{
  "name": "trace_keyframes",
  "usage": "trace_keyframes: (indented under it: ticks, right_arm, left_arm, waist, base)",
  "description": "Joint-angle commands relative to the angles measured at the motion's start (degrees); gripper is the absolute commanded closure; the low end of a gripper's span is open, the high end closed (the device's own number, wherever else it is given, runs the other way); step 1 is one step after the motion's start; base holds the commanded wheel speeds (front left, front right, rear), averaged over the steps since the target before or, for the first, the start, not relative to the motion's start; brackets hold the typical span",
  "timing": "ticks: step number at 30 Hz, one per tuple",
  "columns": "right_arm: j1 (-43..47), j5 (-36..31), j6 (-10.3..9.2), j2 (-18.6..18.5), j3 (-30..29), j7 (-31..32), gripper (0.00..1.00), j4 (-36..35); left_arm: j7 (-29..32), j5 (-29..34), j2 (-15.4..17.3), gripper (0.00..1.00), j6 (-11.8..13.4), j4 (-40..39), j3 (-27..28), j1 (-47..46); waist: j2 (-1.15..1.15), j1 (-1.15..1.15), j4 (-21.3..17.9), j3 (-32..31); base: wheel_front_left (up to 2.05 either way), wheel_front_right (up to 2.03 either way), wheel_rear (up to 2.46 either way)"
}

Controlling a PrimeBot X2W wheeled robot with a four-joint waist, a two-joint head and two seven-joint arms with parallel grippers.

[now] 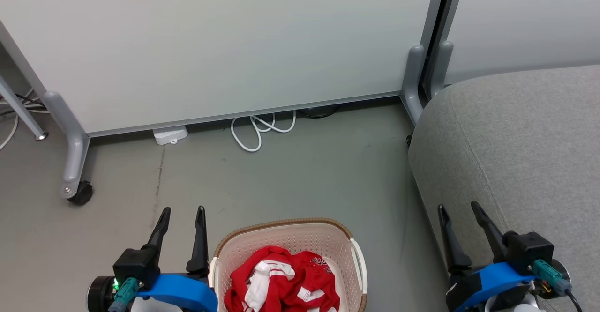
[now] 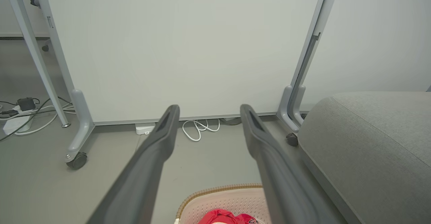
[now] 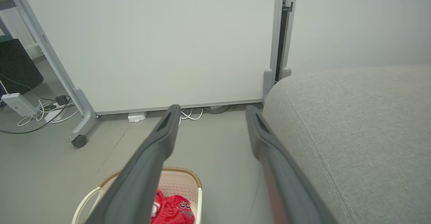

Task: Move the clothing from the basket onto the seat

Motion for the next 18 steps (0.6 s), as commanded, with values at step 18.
trace_keyframes:
  ticks: [18]
  right_arm:
    - [-0.55, -4.31, 0.07, -0.35, 0.02, -1.34, 0.0, 0.47]
  left_arm:
    - [-1.43, 2.88, 0.1, 0.0, 0.39, 0.16, -0.47, -0.52]
  waist:
    - [0.0, 0.0, 0.18, -0.03]
  base:
    - [0.0, 0.0, 0.0]
